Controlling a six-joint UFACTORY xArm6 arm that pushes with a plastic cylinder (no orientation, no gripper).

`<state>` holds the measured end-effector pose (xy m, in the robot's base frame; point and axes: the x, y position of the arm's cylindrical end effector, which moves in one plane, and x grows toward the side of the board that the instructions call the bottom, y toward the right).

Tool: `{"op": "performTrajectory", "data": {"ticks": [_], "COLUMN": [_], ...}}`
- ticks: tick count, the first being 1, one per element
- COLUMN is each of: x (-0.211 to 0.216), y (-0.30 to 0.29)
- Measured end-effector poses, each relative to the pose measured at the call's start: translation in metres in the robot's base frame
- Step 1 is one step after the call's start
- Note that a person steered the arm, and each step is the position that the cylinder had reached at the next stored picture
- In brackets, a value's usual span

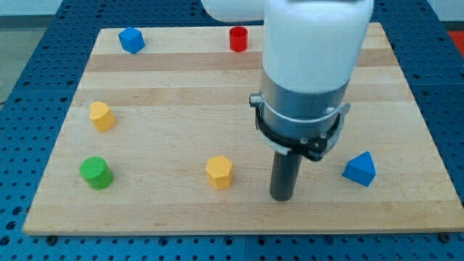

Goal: Place your arm to the bottom left of the yellow hexagon

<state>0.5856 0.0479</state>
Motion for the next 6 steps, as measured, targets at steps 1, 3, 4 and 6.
{"op": "performTrajectory", "data": {"ticks": [1, 3, 4, 6], "x": [0.017, 0.015, 0.016, 0.009], "y": [-0.059, -0.123, -0.123, -0.122]}}
